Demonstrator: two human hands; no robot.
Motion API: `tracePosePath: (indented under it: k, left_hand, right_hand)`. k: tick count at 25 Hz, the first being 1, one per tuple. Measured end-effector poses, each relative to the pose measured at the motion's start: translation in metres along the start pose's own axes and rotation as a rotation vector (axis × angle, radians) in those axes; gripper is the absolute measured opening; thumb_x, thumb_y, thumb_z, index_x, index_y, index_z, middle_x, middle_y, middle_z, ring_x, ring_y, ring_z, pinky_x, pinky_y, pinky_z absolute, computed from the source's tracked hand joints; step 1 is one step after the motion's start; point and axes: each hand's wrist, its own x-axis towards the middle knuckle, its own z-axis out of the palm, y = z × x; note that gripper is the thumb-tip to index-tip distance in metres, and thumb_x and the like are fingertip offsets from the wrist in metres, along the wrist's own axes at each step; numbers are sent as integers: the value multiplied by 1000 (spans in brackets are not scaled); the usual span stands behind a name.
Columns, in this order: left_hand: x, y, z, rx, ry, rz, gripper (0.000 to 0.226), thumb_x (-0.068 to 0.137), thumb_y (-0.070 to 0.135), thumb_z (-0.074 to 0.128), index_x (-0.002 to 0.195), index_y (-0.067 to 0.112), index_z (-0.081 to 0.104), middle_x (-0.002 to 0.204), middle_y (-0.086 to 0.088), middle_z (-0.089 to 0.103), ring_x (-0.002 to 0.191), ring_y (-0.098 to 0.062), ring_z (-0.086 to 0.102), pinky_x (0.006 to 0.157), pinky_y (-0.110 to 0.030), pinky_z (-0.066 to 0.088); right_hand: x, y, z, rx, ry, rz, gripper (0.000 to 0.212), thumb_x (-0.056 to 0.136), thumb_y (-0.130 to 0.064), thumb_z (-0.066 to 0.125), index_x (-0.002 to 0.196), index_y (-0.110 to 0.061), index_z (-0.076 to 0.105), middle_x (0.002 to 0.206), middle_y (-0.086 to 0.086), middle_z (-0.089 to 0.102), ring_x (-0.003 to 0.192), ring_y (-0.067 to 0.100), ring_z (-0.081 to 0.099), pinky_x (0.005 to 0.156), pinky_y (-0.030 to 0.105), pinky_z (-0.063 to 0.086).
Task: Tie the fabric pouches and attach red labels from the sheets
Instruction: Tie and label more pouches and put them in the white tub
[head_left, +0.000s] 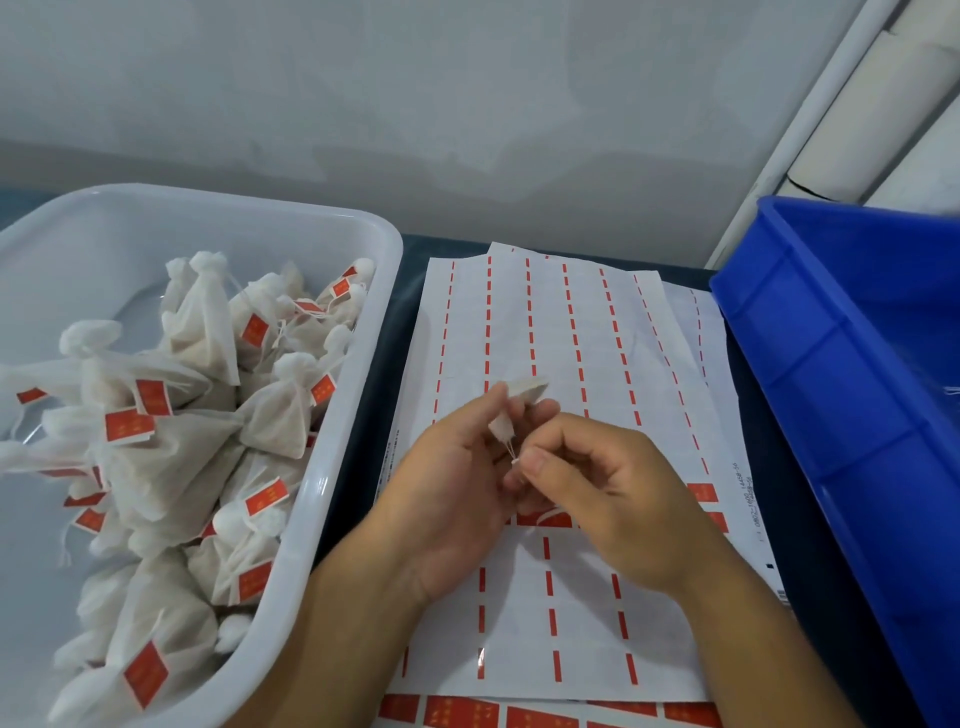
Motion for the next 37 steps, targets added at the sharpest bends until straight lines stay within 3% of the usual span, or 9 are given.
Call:
tracePosePath:
  k: [5,11,14,18,21,23,27,31,37]
  left_hand:
    - [1,3,-5,-122,4,25,35,106,26,41,109,10,71,126,-12,72,119,-24,68,97,-40,51]
    - [-2,5,-3,-4,-7,136,55,106,37,34,66,23,68,117,-18,72,118,-28,68,110,-51,44]
    - [-3,4,-2,190,5,212,63,109,44,32,57,26,63,114,-14,75,113,-19,71,104,-44,47]
    - [-1,0,-3,795,168,184,31,102,52,49,88,33,70,99,13,77,91,-6,74,84,-29,57]
    - [-3,-3,-7,1030,68,325,8,93,50,60,91,45,66,89,11,72,86,-7,71,67,-21,61]
    - [-3,-7,-9,1160,55,438,12,94,46,60,85,39,64,89,14,67,88,-2,66,68,-12,56]
    - [2,-13,-10,1447,80,555,37,97,49,45,68,28,57,79,12,53,82,-4,53,58,-26,47]
    - [-1,-12,-10,1485,-69,622,28,101,44,35,102,54,61,88,20,59,90,-3,54,72,-29,48]
    - [-6,-11,-2,1209,-233,488,42,107,30,31,100,19,71,98,6,69,97,-14,64,86,-32,52]
  right_hand:
    - [3,0,-7,55,81,48,18,103,-29,60,90,-25,71,86,0,74,78,21,74,73,26,60]
    - [5,-4,-3,693,190,241,17,77,-25,89,92,-22,82,97,6,78,66,8,68,65,21,57]
    - [7,-4,-1,782,286,259,16,77,-22,82,91,-28,80,99,7,79,63,8,67,63,21,58]
    - [5,-3,-4,426,408,133,11,92,-20,76,93,-30,71,96,5,79,66,13,70,69,22,59]
    - [2,-4,-5,226,405,-47,16,90,-16,78,96,-20,64,92,5,79,68,19,74,66,27,61]
    - [-1,-3,-6,83,385,-126,19,90,-16,79,96,-19,62,92,1,78,81,23,76,69,33,63]
    - [-3,-1,-9,-180,323,-185,16,86,-27,80,93,-32,66,93,-10,70,94,14,70,75,15,52]
    - [-3,2,-14,-239,214,-219,9,88,-33,76,97,-34,72,105,-11,66,107,8,67,91,14,50]
    - [-2,4,-18,-223,78,-163,24,103,-37,57,124,-33,69,121,-24,69,124,1,61,96,11,47]
